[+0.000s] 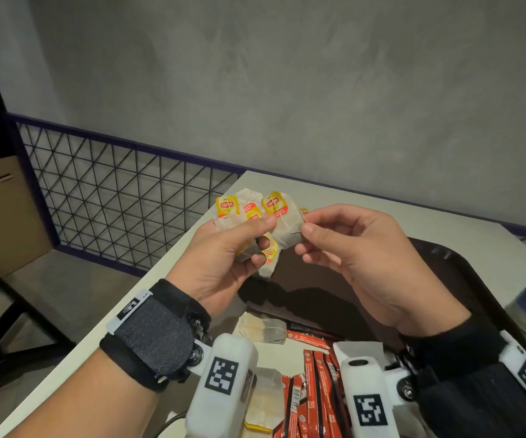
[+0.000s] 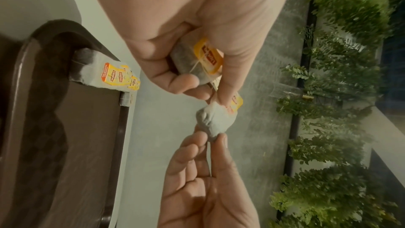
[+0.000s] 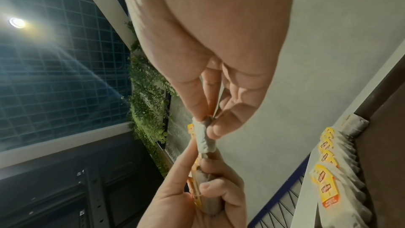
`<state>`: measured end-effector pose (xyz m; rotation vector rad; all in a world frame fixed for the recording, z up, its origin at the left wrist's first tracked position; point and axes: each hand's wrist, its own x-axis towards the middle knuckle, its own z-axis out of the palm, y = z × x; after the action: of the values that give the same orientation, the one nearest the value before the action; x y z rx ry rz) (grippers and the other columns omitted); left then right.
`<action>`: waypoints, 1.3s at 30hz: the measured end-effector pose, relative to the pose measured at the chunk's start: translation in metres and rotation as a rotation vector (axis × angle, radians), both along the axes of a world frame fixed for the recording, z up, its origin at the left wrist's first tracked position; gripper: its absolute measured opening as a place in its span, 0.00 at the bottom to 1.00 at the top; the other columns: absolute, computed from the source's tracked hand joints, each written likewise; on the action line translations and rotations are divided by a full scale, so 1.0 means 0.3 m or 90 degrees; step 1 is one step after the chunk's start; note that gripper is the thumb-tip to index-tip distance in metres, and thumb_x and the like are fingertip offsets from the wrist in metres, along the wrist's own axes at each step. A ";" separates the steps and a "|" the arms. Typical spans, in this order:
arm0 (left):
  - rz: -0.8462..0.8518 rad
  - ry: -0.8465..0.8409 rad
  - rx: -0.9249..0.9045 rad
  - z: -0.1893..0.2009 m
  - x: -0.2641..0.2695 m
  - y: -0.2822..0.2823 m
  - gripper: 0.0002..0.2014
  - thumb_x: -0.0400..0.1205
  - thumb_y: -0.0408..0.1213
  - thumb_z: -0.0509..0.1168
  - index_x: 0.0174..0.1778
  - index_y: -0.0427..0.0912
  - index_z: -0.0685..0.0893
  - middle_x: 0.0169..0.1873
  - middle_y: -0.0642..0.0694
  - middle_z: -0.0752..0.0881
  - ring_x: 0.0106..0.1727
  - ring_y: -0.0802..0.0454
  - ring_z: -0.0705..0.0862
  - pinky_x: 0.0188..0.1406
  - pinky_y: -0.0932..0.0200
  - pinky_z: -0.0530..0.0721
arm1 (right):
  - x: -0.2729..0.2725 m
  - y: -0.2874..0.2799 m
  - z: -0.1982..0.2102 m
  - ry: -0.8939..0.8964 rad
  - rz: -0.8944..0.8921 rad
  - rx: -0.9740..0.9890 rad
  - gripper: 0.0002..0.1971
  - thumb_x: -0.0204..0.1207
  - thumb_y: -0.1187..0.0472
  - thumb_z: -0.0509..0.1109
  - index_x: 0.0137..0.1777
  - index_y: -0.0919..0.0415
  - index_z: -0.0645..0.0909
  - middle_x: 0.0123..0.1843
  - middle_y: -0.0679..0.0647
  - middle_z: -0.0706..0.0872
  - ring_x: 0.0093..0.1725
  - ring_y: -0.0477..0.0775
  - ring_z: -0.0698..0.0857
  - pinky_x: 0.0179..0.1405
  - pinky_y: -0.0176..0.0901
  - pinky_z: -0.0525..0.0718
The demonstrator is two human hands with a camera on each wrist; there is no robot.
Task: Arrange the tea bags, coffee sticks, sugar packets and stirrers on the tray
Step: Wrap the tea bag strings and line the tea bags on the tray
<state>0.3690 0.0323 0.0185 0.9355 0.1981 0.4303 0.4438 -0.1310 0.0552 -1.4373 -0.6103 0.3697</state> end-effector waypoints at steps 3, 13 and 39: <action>-0.004 0.007 0.029 -0.003 -0.002 -0.005 0.11 0.74 0.29 0.76 0.51 0.40 0.88 0.37 0.45 0.88 0.33 0.56 0.82 0.23 0.67 0.78 | -0.003 -0.001 0.002 -0.003 -0.017 -0.020 0.06 0.78 0.69 0.75 0.53 0.70 0.90 0.46 0.64 0.94 0.43 0.58 0.92 0.48 0.45 0.93; 0.005 -0.020 0.010 0.001 -0.002 -0.015 0.09 0.69 0.28 0.76 0.44 0.39 0.88 0.30 0.46 0.86 0.31 0.57 0.83 0.24 0.68 0.79 | -0.014 0.011 0.009 0.190 -0.024 0.047 0.09 0.79 0.72 0.74 0.56 0.77 0.87 0.51 0.73 0.92 0.45 0.60 0.93 0.47 0.45 0.94; 0.007 -0.038 -0.031 0.014 -0.016 -0.015 0.10 0.77 0.26 0.73 0.53 0.35 0.89 0.38 0.41 0.92 0.37 0.55 0.91 0.29 0.67 0.87 | -0.028 0.029 -0.004 0.341 0.015 0.071 0.10 0.83 0.66 0.70 0.58 0.73 0.86 0.40 0.62 0.89 0.36 0.52 0.88 0.38 0.43 0.92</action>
<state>0.3642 0.0277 0.0228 0.8734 0.1583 0.4614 0.4353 -0.1225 0.0540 -1.1570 -0.2080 0.6987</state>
